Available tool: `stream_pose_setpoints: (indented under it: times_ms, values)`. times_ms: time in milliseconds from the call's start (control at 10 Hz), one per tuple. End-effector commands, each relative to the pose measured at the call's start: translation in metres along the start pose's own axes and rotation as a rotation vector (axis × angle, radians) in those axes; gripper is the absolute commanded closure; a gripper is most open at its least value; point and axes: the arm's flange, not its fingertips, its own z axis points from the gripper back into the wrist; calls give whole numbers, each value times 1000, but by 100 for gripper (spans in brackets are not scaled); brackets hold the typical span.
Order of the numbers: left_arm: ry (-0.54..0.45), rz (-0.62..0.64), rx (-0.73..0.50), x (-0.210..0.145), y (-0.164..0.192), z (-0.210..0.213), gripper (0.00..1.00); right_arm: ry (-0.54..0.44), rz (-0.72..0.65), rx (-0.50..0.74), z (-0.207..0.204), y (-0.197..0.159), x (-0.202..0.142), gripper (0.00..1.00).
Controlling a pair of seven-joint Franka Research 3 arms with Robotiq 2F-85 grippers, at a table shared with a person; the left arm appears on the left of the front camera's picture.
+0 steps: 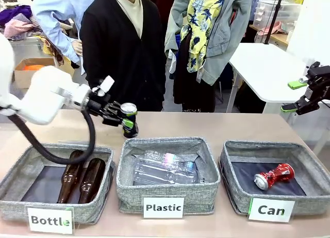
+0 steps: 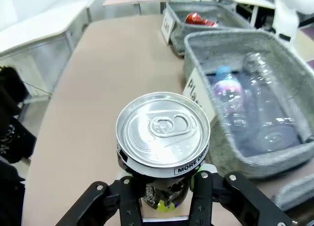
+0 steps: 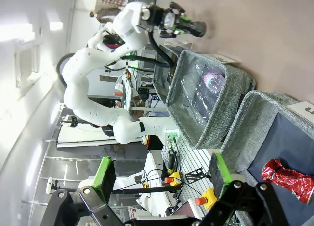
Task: Sort the can waste into the basket.
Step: Pick up the can waste from the table and place it in the right Fabric basket.
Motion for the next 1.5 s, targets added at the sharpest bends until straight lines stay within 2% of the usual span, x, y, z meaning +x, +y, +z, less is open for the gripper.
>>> stream_pose_setpoints:
  times_ms: [0, 200, 300, 500, 600, 700, 800, 1000, 1100, 1200, 1300, 1400]
  values:
    - [54, 81, -55, 41, -66, 66, 100, 11, 15, 0, 4, 2, 0, 0]
    - [135, 143, -94, 65, -120, 97, 100, 11, 15, 0, 4, 2, 0, 0]
    - [158, 207, -165, 68, -151, 110, 100, 11, 15, 0, 4, 2, 0, 0]
    - [175, 268, -139, 66, -216, 125, 100, 11, 15, 0, 4, 2, 0, 0]
    - [171, 273, -110, 59, -230, 125, 100, 11, 15, 0, 4, 2, 0, 0]
    - [170, 251, -44, 45, -231, 130, 100, 11, 15, 0, 4, 2, 0, 0]
    - [169, 259, -149, 61, -215, 126, 100, 11, 15, 0, 4, 2, 0, 0]
    - [169, 259, -149, 61, -215, 126, 100, 11, 15, 0, 4, 2, 0, 0]
    - [171, 265, -121, 54, -228, 126, 59, -1, 0, 0, 0, 0, 0, 0]
    - [76, 205, -125, 68, -204, 90, 59, -165, -18, -166, 40, 11, -8, 0]
    - [106, 143, -105, 120, -189, 46, 59, -148, -29, -264, 71, 15, -28, 0]
    - [188, 120, -146, 175, -176, 5, 59, -160, -26, -367, 93, 16, -52, 0]
